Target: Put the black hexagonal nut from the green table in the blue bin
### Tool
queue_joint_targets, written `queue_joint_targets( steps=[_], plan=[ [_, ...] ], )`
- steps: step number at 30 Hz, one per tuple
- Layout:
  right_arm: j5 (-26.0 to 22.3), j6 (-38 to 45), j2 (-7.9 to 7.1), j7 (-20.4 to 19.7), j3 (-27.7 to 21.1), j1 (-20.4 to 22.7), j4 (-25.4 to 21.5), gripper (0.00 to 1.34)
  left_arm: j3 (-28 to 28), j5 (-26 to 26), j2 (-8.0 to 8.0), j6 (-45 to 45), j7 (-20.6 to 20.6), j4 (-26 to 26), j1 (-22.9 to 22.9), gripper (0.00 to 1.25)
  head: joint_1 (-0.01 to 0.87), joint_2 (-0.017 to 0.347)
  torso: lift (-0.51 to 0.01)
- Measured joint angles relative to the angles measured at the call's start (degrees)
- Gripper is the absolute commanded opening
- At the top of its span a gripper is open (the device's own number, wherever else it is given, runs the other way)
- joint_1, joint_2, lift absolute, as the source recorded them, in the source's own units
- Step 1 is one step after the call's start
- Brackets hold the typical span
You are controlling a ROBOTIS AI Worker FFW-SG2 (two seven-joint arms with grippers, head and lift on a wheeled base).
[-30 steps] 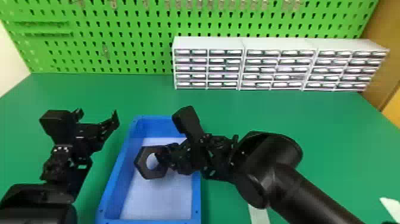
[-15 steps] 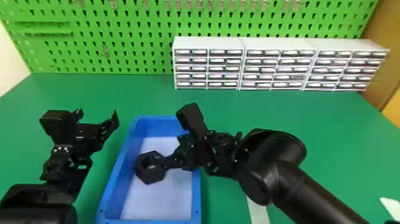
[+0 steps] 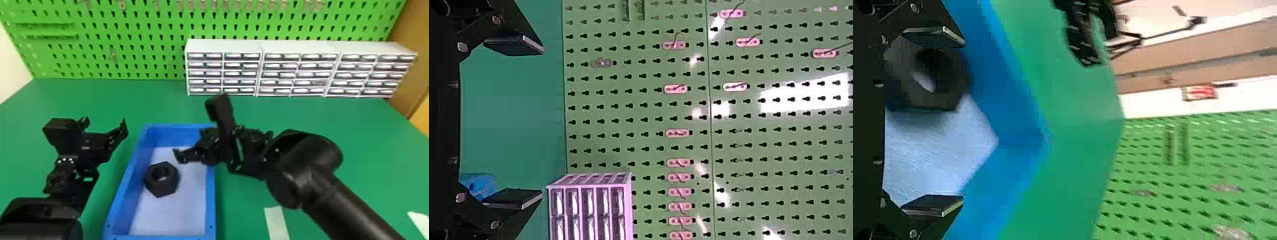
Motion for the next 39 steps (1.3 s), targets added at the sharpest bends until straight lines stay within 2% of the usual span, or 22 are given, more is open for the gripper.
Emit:
queue_joint_targets(
  steps=[7,17,23,35,39],
  plan=[
    [2.66,-5.68,1.65,1.18,-8.58,2.57,-0.92,1.14,-0.11,0.02,0.0,0.0,0.0,0.0,-0.03,1.0,0.686,0.052,-0.097],
    [8.29,-14.06,5.56,1.11,-19.56,7.38,-1.09,1.15,-0.3,0.4,0.0,-0.08,-0.15,-0.07,-0.54,1.0,0.686,0.052,-0.097],
    [12.15,-17.42,7.17,-0.01,-25.23,10.41,-1.08,1.15,-0.79,0.6,-0.02,-0.16,-0.18,-0.09,-0.86,1.0,0.686,0.052,-0.097],
    [16.95,-25.23,10.33,-4.71,-30.65,17.02,-0.64,1.14,-1.73,0.6,-0.09,-0.24,-0.18,-0.09,-1.31,1.0,0.686,0.052,-0.097],
    [17.89,-27.56,10.77,-5.5,-31.42,18.71,-0.05,1.14,-2.04,0.74,-0.09,-0.26,-0.18,-0.09,-1.38,1.0,0.686,0.052,-0.097]
  ],
)
